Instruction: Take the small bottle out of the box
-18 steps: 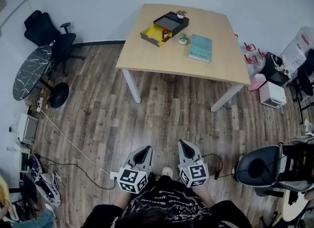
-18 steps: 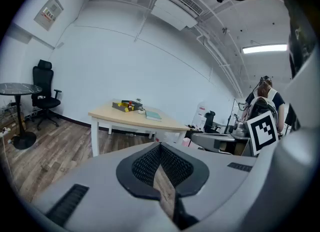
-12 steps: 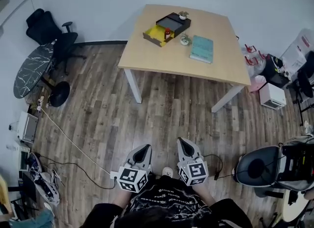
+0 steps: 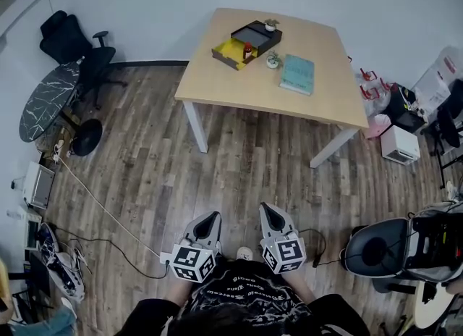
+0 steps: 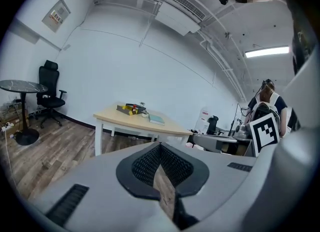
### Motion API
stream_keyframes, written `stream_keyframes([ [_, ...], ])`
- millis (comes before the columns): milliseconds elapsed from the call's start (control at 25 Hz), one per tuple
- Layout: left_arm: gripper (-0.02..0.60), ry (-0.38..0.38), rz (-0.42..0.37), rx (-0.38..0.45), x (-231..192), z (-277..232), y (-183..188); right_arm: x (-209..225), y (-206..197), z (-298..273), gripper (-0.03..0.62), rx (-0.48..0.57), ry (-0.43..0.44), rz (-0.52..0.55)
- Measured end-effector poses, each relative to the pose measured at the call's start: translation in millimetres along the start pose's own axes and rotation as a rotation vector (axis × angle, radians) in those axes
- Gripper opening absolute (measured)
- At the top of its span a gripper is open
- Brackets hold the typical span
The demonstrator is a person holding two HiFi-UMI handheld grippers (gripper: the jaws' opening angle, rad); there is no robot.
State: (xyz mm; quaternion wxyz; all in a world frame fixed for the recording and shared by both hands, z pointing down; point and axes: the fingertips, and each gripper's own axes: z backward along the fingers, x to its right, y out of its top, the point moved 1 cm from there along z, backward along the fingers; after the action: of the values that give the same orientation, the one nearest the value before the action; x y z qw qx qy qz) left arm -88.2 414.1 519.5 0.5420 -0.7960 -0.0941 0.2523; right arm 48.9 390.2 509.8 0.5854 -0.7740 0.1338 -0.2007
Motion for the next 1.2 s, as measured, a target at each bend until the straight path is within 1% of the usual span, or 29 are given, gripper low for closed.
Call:
stream_keyframes([
  [40, 0.005, 0.011, 0.015, 0.01, -1.0, 0.2, 1.1, 1.0, -0.2, -0.3, 0.006, -0.005, 0.006, -0.005],
  [80, 0.006, 0.023, 0.029, 0.023, -1.7, 0.5, 2.9, 2.1, -0.8, -1.1, 0.061, -0.013, 0.015, -0.015],
  [120, 0.013, 0.029, 0.039, 0.033, -1.5, 0.4, 4.7, 3.5, -1.7, -1.9, 0.098, -0.022, 0.023, -0.026],
  [160, 0.056, 0.024, 0.042, 0.038, 0.1, -0.2, 5.8, 5.0, -2.6, -2.2, 0.099, -0.029, 0.028, -0.034],
  [200, 0.12, 0.012, 0.041, 0.036, 2.8, -1.1, 6.0, 5.9, -3.3, -2.0, 0.1, -0.034, 0.031, -0.036],
  [240, 0.177, -0.001, 0.038, 0.03, 5.5, -2.2, 5.7, 5.9, -3.9, -1.5, 0.149, -0.038, 0.036, -0.035],
  [280, 0.214, -0.011, 0.036, 0.023, 7.3, -3.2, 5.1, 5.2, -4.1, -1.2, 0.209, -0.042, 0.043, -0.032],
  [360, 0.233, -0.015, 0.041, 0.014, 8.9, -4.9, 4.2, 4.3, -3.6, -0.5, 0.263, -0.046, 0.057, -0.028],
  [400, 0.236, -0.014, 0.045, 0.011, 9.9, -5.9, 3.3, 4.9, -3.5, 0.5, 0.278, -0.046, 0.063, -0.028],
  [600, 0.236, -0.014, 0.05, -0.007, 23.8, -11.0, -6.3, 15.3, -7.1, 11.6, 0.278, -0.054, 0.074, -0.028],
  [720, 0.235, -0.027, 0.058, -0.013, 34.3, -13.4, -11.6, 22.2, -5.9, 18.3, 0.278, -0.041, 0.073, -0.026],
  [880, 0.235, -0.056, 0.084, 0.004, 47.8, -15.0, -14.6, 31.1, -10.1, 25.4, 0.279, -0.03, 0.062, -0.029],
  [1000, 0.235, -0.045, 0.116, 0.022, 51.1, -14.3, -16.6, 31.5, -16.3, 32.5, 0.278, -0.038, 0.069, -0.031],
  [1080, 0.236, -0.028, 0.107, 0.026, 50.8, -15.4, -16.8, 31.4, -19.2, 34.9, 0.278, -0.045, 0.077, -0.04],
  [1200, 0.236, -0.025, 0.078, 0.004, 46.7, -23.7, -20.2, 32.3, -22.8, 31.4, 0.278, -0.05, 0.081, -0.059],
])
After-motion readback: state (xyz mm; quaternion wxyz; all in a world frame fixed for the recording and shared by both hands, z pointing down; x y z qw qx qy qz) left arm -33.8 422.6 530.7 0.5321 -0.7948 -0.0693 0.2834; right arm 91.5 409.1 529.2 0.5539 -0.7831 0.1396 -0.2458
